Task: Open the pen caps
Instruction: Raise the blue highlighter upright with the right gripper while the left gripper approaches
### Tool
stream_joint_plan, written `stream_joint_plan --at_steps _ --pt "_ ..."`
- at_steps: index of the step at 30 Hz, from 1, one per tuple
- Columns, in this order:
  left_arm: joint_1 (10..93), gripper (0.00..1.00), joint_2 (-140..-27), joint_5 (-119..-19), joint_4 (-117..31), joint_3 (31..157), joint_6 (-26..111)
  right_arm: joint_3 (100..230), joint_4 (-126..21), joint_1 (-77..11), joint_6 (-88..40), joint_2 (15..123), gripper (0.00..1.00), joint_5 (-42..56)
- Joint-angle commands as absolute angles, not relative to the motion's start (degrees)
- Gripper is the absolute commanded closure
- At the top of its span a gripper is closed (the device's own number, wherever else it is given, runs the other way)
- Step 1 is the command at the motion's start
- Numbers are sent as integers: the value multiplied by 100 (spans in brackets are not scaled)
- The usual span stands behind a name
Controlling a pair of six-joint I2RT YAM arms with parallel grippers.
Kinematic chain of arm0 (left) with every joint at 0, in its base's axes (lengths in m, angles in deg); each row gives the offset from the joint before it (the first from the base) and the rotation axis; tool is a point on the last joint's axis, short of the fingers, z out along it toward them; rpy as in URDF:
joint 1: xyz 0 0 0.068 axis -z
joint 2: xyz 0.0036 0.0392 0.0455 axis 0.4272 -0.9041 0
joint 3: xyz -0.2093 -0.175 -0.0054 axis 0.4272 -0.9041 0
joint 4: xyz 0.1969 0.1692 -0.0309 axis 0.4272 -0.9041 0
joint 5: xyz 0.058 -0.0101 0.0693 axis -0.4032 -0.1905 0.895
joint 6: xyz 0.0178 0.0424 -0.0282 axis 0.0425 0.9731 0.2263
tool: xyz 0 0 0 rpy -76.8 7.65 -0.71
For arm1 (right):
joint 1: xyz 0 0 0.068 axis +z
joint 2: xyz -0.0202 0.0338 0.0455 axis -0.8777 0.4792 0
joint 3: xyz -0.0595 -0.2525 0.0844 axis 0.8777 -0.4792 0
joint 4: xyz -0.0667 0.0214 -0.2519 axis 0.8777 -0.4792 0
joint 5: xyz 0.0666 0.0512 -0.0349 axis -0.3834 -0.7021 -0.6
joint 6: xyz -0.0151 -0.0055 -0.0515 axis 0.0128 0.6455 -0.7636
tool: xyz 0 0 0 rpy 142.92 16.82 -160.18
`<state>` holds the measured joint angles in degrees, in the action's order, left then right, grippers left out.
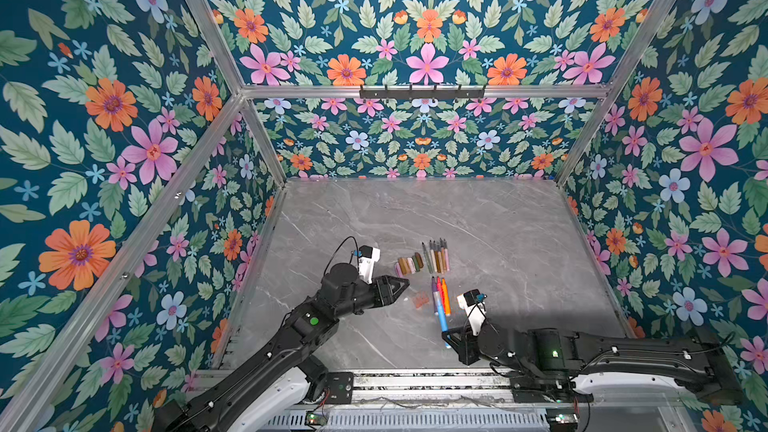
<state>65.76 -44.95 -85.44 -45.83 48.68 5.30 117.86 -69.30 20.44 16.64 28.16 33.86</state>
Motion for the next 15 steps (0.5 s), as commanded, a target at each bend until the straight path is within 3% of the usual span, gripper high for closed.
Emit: stream_joint_plan --at_steps 1,15 --pt "6598 52 -4417 -8650 -3860 4732 88 11722 -7123 2045 1675 2697 93 3443" --pt "7134 51 -4855 -8393 -2827 4185 -517 12348 -7060 2051 1343 3740 93 3369"
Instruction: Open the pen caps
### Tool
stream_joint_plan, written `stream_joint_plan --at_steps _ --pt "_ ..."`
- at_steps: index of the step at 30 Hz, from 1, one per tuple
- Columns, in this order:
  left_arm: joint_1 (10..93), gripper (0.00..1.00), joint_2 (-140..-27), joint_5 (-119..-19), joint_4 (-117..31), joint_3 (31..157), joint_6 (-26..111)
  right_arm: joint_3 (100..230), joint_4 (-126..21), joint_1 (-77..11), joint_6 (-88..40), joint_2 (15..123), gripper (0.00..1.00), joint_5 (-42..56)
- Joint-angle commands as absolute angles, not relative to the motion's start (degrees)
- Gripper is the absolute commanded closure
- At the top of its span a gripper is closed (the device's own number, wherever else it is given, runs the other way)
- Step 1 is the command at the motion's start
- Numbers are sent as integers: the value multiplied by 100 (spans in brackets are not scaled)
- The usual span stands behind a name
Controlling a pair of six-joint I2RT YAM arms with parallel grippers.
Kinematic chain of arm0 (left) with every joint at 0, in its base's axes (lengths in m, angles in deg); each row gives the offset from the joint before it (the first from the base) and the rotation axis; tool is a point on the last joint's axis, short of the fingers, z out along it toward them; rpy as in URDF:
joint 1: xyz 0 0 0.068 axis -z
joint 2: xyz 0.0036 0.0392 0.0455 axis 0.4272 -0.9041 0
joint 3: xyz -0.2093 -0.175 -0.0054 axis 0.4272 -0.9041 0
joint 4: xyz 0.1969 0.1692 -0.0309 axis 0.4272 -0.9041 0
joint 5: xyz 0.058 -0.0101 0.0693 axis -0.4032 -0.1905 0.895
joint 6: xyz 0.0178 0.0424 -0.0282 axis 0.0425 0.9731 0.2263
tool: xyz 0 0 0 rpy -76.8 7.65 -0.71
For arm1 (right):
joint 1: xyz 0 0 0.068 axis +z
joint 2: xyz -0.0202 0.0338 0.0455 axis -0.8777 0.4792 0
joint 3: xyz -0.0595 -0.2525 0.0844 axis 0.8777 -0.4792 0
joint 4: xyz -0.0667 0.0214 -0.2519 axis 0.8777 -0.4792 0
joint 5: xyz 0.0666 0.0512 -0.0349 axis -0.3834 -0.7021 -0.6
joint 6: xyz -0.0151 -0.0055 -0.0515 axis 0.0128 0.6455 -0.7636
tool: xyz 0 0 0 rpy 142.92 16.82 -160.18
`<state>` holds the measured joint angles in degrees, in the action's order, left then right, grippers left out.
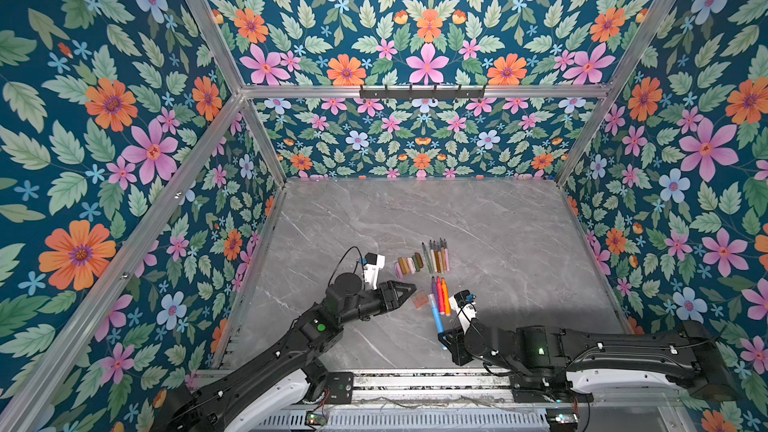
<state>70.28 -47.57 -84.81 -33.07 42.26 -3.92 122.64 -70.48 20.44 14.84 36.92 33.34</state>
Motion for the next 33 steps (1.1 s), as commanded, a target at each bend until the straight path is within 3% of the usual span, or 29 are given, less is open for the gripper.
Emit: stream_joint_plan --at_steps 1,14,21,24,33 --pt "7182 51 -4912 -8379 -2710 4156 -557 12362 -7060 2041 1337 3757 93 3361" --pt "7800 51 -5561 -8130 -2060 4246 -692 12478 -7078 2042 1376 3971 93 3263" --pt "7944 60 -5690 -8061 -1925 4233 -702 12551 -7075 2044 1361 4134 93 3203" --pt "7969 69 -5690 -8043 -1899 4229 -701 12574 -7095 2049 1351 4164 93 3216" --pt "7992 69 -5716 -8046 -1872 4154 -701 12626 -7263 2045 1316 3972 93 3369"
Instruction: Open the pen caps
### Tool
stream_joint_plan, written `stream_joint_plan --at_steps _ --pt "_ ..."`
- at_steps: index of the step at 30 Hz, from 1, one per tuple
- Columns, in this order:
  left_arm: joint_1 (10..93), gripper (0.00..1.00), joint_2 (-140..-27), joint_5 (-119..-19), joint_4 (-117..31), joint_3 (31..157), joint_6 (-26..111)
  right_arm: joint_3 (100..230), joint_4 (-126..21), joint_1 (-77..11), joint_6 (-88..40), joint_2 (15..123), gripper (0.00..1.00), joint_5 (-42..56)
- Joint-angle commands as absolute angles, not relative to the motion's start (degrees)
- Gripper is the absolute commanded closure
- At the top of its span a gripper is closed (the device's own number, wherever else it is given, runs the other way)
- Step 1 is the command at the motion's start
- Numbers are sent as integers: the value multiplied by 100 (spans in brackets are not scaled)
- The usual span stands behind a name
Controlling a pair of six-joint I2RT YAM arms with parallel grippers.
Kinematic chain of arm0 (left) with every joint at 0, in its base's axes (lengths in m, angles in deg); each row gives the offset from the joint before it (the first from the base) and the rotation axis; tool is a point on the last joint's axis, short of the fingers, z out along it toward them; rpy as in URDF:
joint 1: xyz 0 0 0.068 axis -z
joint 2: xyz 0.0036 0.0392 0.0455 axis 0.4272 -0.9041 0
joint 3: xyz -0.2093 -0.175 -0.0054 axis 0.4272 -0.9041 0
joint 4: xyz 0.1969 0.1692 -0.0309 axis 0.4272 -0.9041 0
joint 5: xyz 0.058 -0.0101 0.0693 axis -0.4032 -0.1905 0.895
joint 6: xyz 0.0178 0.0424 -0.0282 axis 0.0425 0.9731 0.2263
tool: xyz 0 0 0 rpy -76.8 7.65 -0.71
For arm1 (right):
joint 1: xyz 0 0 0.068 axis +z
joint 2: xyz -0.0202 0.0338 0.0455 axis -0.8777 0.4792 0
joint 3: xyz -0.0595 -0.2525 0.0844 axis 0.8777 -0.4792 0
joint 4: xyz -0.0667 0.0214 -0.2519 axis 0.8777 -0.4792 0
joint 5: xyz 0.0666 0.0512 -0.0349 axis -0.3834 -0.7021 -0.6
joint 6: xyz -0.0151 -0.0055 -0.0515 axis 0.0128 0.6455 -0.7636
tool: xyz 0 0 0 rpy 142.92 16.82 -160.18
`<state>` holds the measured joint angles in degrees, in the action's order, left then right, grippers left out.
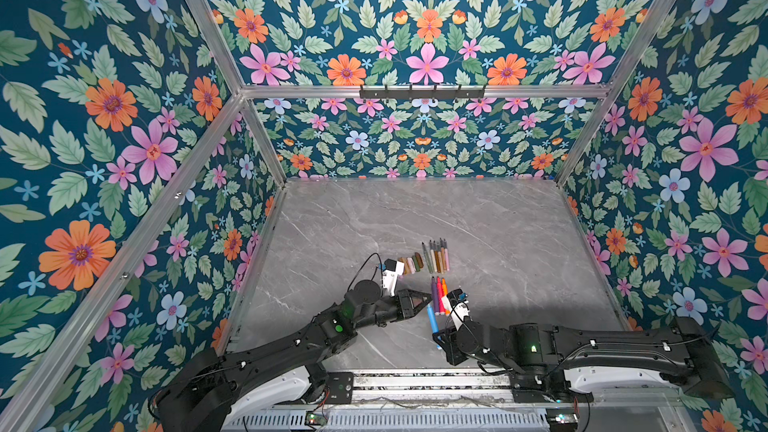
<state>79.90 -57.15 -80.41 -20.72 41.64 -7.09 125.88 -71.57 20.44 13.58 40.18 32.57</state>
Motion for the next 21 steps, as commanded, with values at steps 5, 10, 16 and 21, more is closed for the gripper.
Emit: stream_joint_plan --at_steps 5,10,16,21 --pt "8010 70 -5726 -8034 -1837 4133 -692 12618 -7315 2048 1306 3918 93 3361" --pt "8020 70 -5752 -8016 -1806 4139 -692 12583 -7227 2046 1298 3931 93 3266" --pt "8055 69 -5761 -7990 -1784 4139 -710 12600 -7201 2047 1298 3998 93 3211" --pt "8090 70 -5740 -7963 -1784 4132 -719 12633 -7193 2053 1289 4041 93 3194"
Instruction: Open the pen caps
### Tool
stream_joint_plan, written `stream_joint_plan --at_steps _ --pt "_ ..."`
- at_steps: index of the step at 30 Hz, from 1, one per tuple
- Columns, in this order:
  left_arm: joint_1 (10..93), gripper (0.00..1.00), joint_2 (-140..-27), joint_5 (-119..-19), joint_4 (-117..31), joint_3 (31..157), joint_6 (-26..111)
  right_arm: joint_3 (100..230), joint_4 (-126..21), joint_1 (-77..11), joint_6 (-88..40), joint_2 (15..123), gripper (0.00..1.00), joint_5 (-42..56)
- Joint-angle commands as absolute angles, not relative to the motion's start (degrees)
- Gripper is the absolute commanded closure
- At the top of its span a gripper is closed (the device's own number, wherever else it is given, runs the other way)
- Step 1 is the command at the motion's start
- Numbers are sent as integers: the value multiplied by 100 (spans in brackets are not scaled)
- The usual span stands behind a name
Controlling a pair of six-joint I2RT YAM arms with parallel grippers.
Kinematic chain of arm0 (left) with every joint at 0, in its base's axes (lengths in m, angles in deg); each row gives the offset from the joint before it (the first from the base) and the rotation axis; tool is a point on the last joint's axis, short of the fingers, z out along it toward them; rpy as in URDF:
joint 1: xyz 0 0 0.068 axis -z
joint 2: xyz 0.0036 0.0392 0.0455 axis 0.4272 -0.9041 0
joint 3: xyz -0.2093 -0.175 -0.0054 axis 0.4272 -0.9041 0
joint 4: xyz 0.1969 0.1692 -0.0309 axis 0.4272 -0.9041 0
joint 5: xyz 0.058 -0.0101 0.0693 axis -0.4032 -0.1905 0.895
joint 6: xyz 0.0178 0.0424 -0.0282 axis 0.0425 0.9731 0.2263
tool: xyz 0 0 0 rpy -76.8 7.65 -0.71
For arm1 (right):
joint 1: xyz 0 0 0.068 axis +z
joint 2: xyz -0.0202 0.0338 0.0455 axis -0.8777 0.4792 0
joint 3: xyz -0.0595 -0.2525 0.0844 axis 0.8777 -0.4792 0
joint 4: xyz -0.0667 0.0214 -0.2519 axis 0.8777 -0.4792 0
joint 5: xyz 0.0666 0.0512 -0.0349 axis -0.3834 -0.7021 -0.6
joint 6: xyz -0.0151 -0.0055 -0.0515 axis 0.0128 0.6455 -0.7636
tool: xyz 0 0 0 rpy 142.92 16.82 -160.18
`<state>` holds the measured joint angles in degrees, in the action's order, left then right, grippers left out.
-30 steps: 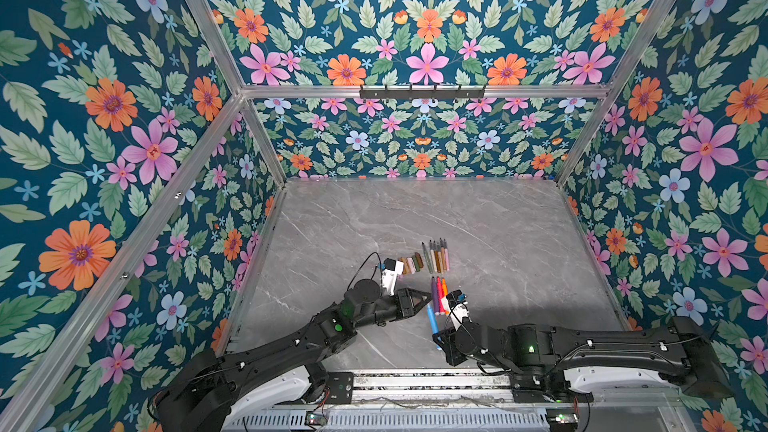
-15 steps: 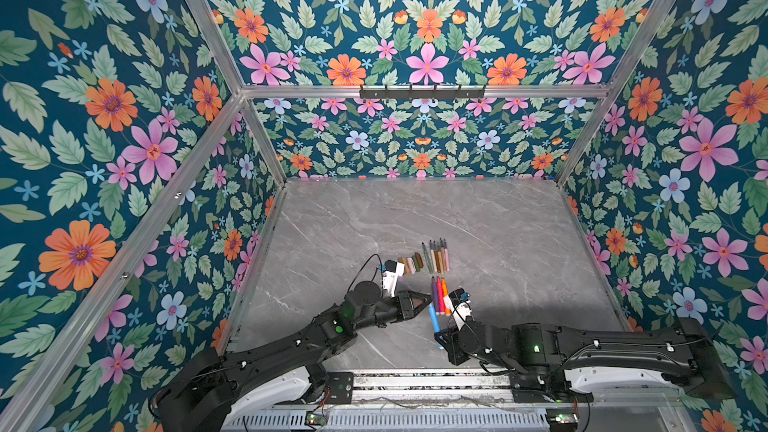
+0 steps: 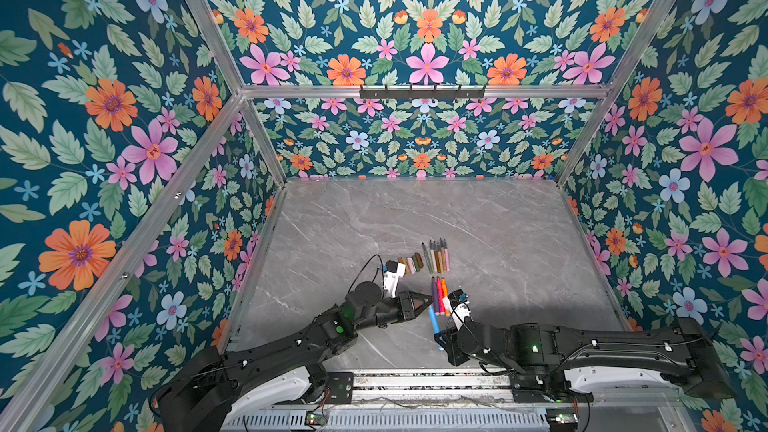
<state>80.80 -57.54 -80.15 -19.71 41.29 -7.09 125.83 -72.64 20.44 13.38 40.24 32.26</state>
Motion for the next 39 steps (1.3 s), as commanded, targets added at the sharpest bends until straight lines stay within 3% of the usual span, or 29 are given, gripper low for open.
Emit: stream_joint_plan --at_steps 1,5,9,10,15,18,27,39 --pt "8086 70 -5735 -7963 -1784 4127 -715 12635 -7192 2045 1289 4049 93 3189" --pt "8110 80 -5751 -7955 -1759 4090 -701 12636 -7161 2039 1267 4059 93 3159" --pt "8128 100 -5760 -7998 -1620 4031 -718 12628 -7223 2047 1297 4035 93 3223" --pt "8127 100 -5761 -8007 -1613 4020 -719 12620 -7252 2046 1322 4012 91 3258" --pt "8131 100 -5691 -7972 -1591 3922 -780 12421 -7481 2048 1512 3577 64 3562" --pt "8137 100 -5630 -7972 -1573 3895 -798 12087 -7358 2043 1613 3044 56 3717" --pt "8224 100 -5746 -8194 -1069 3920 -824 11464 -6377 2048 947 1991 55 3144" --pt "8516 100 -6165 -8296 -485 4108 -925 11588 -6276 2039 942 2446 56 3097"
